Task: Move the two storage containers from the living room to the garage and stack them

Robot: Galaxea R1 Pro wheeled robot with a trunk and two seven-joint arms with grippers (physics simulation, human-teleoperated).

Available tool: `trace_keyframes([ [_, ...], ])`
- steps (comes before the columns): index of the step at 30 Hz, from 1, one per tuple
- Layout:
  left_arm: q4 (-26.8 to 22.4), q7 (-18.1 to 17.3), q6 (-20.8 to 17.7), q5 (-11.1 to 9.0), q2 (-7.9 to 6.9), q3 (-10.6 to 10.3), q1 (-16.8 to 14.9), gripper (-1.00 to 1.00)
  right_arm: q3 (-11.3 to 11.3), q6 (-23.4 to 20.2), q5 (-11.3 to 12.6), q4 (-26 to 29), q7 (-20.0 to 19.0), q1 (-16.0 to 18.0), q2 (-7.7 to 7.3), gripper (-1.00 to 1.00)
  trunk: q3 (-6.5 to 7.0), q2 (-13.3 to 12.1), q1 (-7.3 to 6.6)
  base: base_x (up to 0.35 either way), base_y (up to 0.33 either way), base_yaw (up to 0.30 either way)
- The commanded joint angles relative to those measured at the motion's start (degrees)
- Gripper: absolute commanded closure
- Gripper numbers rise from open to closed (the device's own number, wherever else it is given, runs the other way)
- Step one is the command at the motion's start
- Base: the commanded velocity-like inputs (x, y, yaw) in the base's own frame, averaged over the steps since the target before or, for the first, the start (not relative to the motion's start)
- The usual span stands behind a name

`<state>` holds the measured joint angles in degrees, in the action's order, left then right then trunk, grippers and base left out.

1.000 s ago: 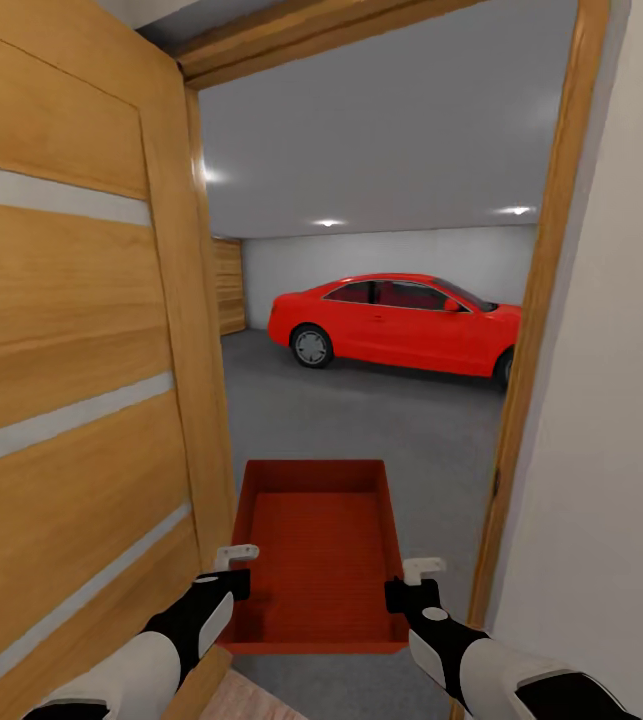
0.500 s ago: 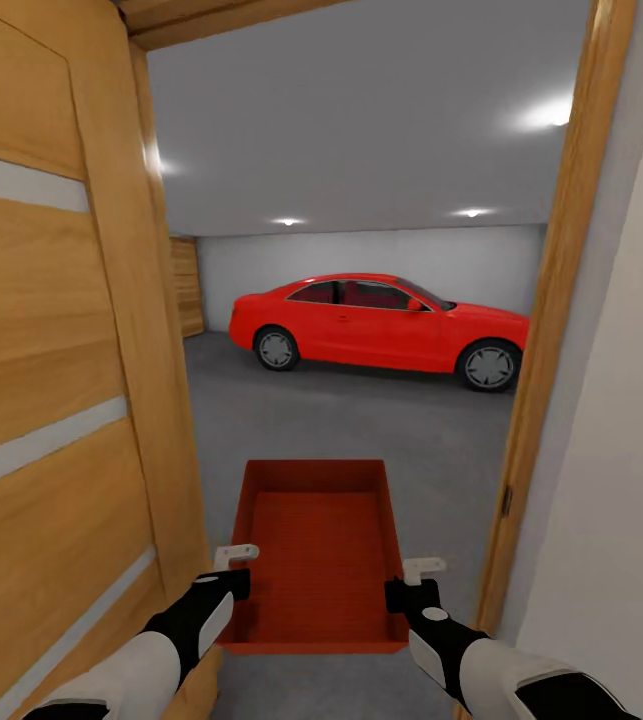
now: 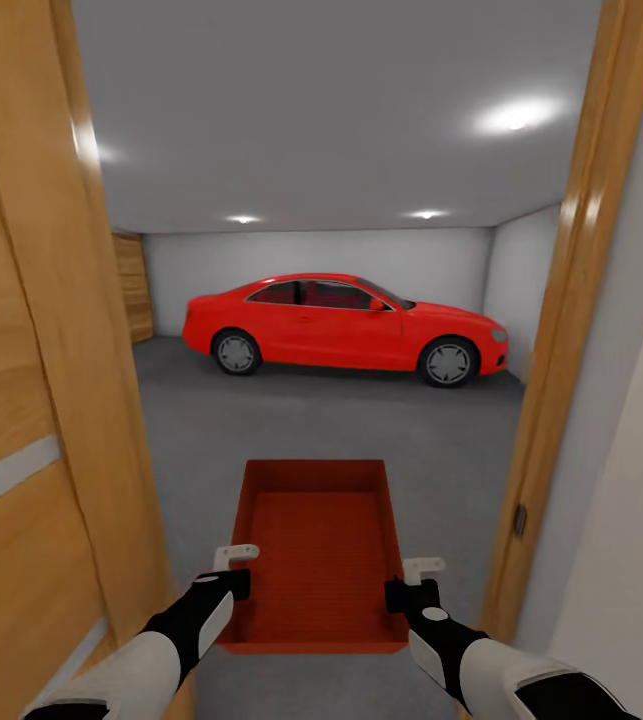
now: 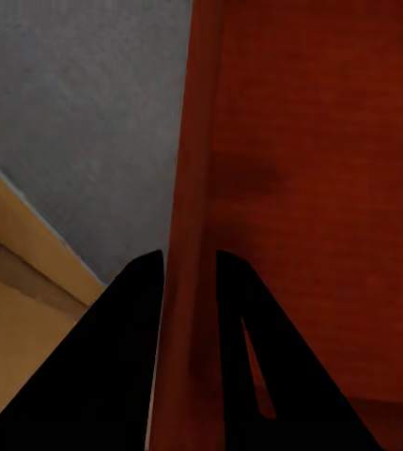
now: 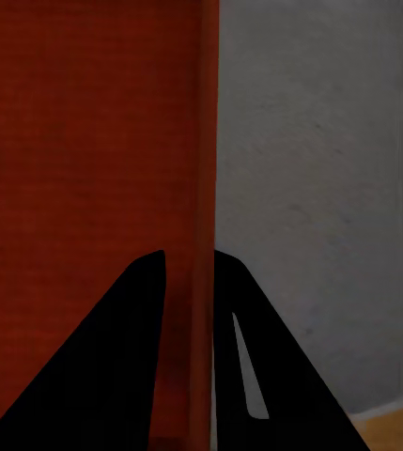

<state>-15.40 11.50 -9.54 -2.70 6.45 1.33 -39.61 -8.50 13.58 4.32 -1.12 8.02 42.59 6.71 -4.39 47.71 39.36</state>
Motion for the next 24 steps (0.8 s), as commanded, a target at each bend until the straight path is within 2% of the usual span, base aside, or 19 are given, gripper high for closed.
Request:
trace_keyframes([
  [1, -0.3, 3.4, 5.2, 1.1, -0.65, 1.5, 0.0, 1.0, 1.9, 0.0, -0.5, -0.1, -0.4, 0.0, 0.06, 1.0, -0.1, 0.1, 0.04, 0.292, 0.228, -0.275],
  [14, -0.3, 3.4, 5.2, 1.1, -0.65, 1.5, -0.1, 1.0, 1.9, 0.0, -0.5, -0.1, -0.4, 0.0, 0.06, 1.0, -0.1, 0.1, 0.04, 0.292, 0.228, -0.275],
  [18, -0.4, 3.5, 5.2, 1.1, -0.65, 1.4, 0.0, 1.0, 1.9, 0.0, -0.5, -0.1, -0.4, 0.0, 0.06, 1.0, -0.1, 0.1, 0.04, 0.204, 0.135, -0.056],
  [24, -0.5, 3.8, 5.2, 1.1, -0.58, 1.4, 0.0, 1.0, 1.9, 0.0, -0.5, -0.1, -0.4, 0.0, 0.06, 1.0, -0.1, 0.1, 0.04, 0.036, 0.022, -0.008],
])
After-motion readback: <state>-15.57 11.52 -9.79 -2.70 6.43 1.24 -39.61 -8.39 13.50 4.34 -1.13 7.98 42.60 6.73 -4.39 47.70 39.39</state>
